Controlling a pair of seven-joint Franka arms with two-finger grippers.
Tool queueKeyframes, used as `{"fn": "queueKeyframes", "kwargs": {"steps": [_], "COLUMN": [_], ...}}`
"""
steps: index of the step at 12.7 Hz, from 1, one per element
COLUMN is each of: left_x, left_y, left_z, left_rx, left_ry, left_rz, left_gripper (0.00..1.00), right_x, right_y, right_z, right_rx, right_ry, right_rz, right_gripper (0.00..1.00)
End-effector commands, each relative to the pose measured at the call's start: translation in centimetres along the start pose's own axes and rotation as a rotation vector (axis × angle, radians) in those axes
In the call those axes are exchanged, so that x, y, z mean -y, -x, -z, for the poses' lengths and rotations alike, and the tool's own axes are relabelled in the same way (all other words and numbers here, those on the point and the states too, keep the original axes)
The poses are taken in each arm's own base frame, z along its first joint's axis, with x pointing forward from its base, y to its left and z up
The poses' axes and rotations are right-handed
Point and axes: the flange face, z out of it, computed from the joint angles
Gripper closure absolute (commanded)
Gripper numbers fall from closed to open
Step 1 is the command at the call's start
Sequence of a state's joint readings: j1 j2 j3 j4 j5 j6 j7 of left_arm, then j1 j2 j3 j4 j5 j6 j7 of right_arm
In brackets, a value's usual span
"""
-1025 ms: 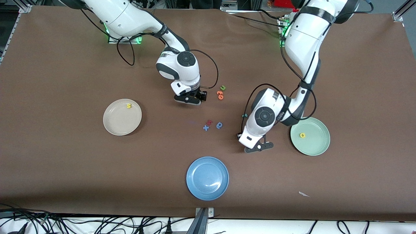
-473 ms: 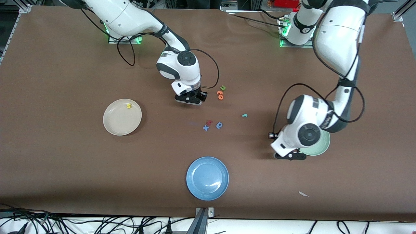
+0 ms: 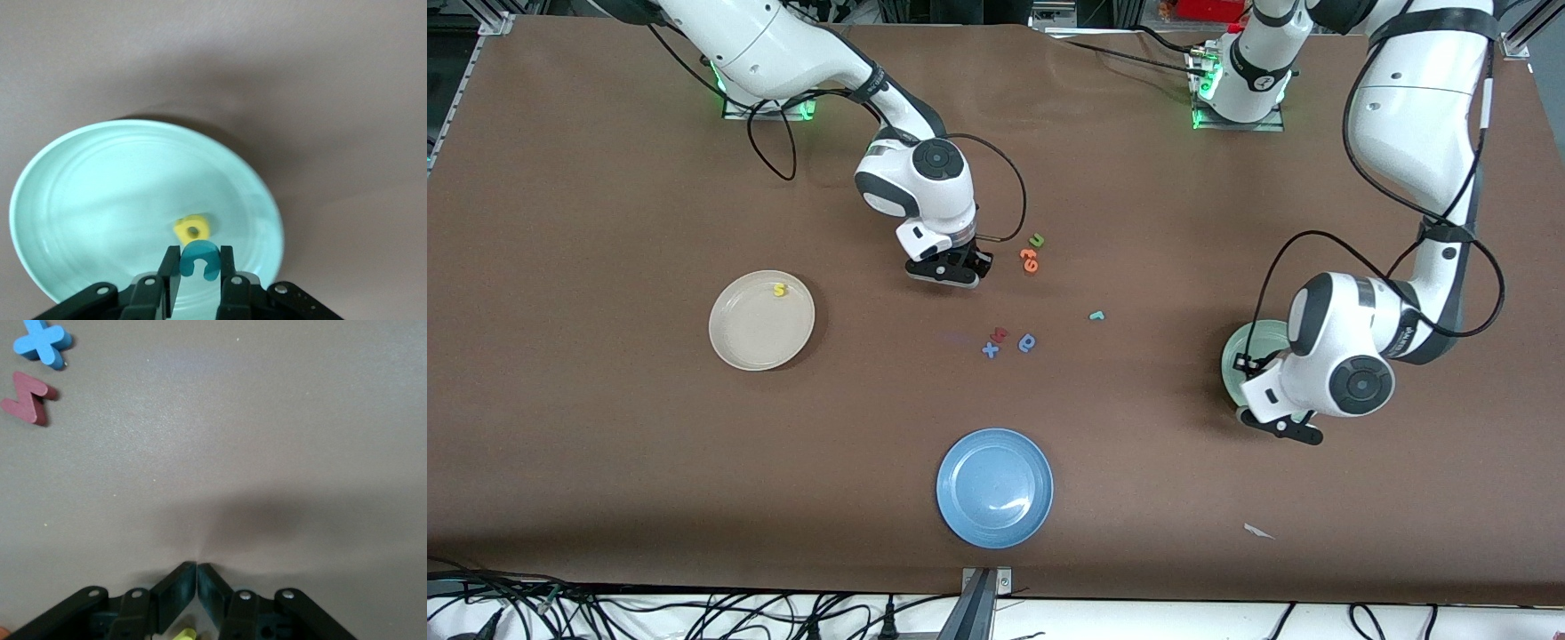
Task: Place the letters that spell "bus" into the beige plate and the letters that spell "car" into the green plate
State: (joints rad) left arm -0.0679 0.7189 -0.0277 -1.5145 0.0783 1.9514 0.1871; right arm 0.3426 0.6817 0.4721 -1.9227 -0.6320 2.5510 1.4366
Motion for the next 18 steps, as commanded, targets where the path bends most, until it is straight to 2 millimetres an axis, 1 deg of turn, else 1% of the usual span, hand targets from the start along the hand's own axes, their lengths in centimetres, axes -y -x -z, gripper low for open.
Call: {"fn": "queueKeyframes", "kwargs": {"steps": [1,2,3,4,5,6,7,8,9,10,11,12,14,16,17,18], "left_x": [-0.5,-0.5,0.1,0.4,0.5,-0.8,-3.6,-7.4,-11.3,-14.4,-16.7,-19.7,-23.3,-26.1,-26.8,-26.9], "left_y": [3.4,4.6,5.1,5.2,5.1,4.4,3.8,3.2,2.7,2.6,2.5,2.6,2.9,3.3,3.6,3.9], "left_z": [-0.7,-1.5,-1.5,-0.7,0.2,1.0,1.2,0.4,-0.4,-0.6,-1.1,-1.3,-1.7,-2.2,-2.9,-3.5], "left_rx": [-0.079,-0.141,-0.168,-0.180,-0.195,-0.211,-0.214,-0.201,-0.191,-0.187,-0.177,-0.171,-0.163,-0.180,-0.190,-0.196], "left_ry": [-0.033,-0.042,-0.045,-0.047,-0.043,-0.033,-0.018,-0.003,0.002,0.003,0.021,0.049,0.065,0.076,0.079,0.084], "left_rz": [-0.047,-0.039,-0.028,-0.020,0.015,0.070,0.165,0.250,0.279,0.288,0.338,0.373,0.444,0.489,0.490,0.496], "left_gripper": [0.86,0.67,0.05,0.00,0.00,0.00,0.00,0.00,0.00,0.00,0.00,0.00,0.00,0.00,0.01,0.03], "right_x": [-0.2,-0.4,-0.7,-0.1,0.5,0.7,1.1,1.3,1.3,1.2,1.1,1.1,0.9,0.6,0.4,0.4], "right_y": [0.5,1.3,1.9,3.0,3.8,4.4,5.4,6.0,6.3,6.5,6.6,6.6,6.7,6.1,5.9,5.9], "right_z": [0.7,1.0,0.7,0.9,1.1,1.1,1.0,0.9,0.8,0.6,0.6,0.6,0.4,0.2,0.2,0.2], "right_rx": [-0.016,-0.017,-0.009,-0.005,-0.002,0.000,0.003,0.005,0.006,0.008,0.007,0.007,-0.002,-0.008,-0.009,-0.009], "right_ry": [0.006,0.010,0.019,0.010,0.004,0.007,0.008,0.009,0.013,0.016,0.017,0.018,0.023,0.028,0.029,0.029], "right_rz": [-0.028,-0.025,-0.022,-0.027,-0.029,-0.028,-0.021,-0.016,-0.009,-0.004,-0.001,0.002,0.019,0.025,0.028,0.031], "right_gripper": [0.42,0.41,0.39,0.36,0.36,0.34,0.34,0.34,0.34,0.34,0.35,0.35,0.36,0.36,0.36,0.36]}}
